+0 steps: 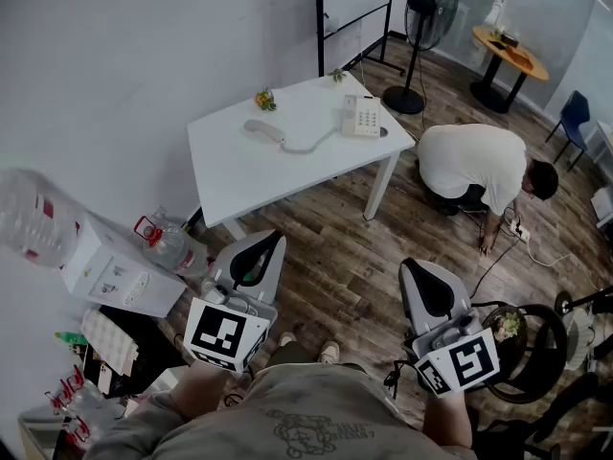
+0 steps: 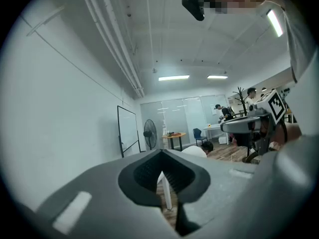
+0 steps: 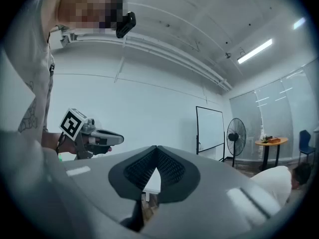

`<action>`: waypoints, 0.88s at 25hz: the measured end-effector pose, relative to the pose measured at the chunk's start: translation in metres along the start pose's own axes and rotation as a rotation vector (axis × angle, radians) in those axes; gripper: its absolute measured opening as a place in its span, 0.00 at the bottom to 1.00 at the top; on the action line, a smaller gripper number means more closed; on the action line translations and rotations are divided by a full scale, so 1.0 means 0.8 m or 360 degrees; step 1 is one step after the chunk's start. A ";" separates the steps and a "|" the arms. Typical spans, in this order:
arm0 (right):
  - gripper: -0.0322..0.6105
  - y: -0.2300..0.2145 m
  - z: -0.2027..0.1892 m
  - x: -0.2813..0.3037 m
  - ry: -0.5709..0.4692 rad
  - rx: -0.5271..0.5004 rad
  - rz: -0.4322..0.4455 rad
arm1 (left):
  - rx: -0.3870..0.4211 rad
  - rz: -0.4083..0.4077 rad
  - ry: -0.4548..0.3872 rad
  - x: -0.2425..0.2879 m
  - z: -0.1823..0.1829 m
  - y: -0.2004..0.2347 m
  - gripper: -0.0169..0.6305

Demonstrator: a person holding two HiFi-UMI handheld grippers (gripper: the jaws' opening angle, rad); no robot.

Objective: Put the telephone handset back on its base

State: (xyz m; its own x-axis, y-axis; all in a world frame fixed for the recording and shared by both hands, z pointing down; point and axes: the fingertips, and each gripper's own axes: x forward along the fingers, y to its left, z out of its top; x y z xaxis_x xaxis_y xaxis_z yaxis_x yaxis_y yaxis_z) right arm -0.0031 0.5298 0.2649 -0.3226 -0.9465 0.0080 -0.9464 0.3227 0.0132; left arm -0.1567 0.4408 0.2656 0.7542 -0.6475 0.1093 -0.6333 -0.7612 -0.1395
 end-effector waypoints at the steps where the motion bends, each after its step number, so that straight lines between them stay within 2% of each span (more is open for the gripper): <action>1: 0.10 -0.002 -0.001 0.000 -0.0001 0.0010 -0.0001 | -0.0005 -0.0001 -0.0006 0.001 0.001 0.000 0.03; 13: 0.10 -0.019 0.002 -0.010 -0.0048 0.0079 -0.0023 | 0.0005 0.0027 0.0009 0.002 0.004 -0.002 0.03; 17: 0.10 -0.029 -0.001 -0.005 -0.0084 0.0111 -0.0083 | -0.0002 0.0025 0.0029 0.010 0.001 0.001 0.03; 18: 0.20 -0.032 -0.001 -0.004 -0.0106 0.0138 -0.0090 | -0.0006 0.0023 0.0027 0.013 0.002 0.001 0.03; 19: 0.39 -0.035 0.000 -0.002 -0.0120 0.0163 -0.0090 | -0.0011 0.0021 0.0023 0.017 0.002 0.002 0.03; 20: 0.47 -0.039 0.001 0.001 -0.0125 0.0178 -0.0092 | -0.0015 0.0019 0.0017 0.021 0.003 0.004 0.03; 22: 0.53 -0.048 0.000 0.009 -0.0121 0.0177 -0.0110 | -0.0024 0.0013 0.0008 0.029 0.002 0.010 0.03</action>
State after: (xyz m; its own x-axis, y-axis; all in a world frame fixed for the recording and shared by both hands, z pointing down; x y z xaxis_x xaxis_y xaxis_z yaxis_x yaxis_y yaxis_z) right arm 0.0306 0.5103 0.2645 -0.2529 -0.9653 -0.0649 -0.9608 0.2585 -0.1001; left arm -0.1438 0.4198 0.2652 0.7482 -0.6537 0.1133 -0.6419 -0.7565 -0.1253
